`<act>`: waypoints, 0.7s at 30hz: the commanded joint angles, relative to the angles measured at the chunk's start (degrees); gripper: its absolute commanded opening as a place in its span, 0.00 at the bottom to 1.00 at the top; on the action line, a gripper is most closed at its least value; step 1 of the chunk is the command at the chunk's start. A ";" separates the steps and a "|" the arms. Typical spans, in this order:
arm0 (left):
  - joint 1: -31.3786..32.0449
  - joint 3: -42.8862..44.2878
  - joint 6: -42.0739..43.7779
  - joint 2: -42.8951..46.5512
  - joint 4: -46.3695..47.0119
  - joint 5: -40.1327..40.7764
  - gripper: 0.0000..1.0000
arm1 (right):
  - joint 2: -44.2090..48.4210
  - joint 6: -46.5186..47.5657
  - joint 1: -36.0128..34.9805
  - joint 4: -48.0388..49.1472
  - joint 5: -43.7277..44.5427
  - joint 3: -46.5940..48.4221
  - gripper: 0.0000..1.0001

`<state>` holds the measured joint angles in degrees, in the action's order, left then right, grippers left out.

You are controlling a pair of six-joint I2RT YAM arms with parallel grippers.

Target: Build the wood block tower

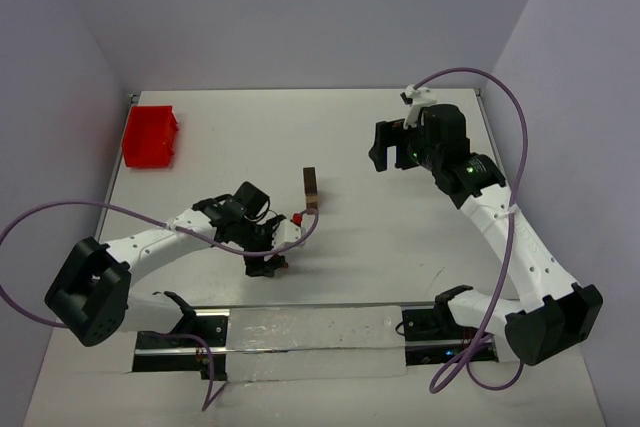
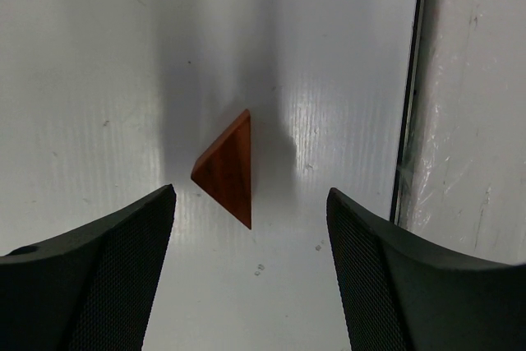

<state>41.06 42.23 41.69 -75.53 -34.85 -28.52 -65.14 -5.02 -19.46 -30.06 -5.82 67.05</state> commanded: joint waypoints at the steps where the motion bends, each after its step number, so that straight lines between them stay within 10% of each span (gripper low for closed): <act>1: 0.25 -0.89 1.91 -0.91 3.51 -2.44 0.80 | -0.68 0.27 0.22 0.80 -1.03 1.15 1.00; 21: 0.25 -1.05 2.19 -4.43 7.01 -1.10 0.71 | -1.26 0.09 0.24 1.24 -2.25 1.00 1.00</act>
<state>41.10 40.84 42.47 -79.66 -30.08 -27.82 -66.35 -5.04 -19.44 -30.06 -7.62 67.05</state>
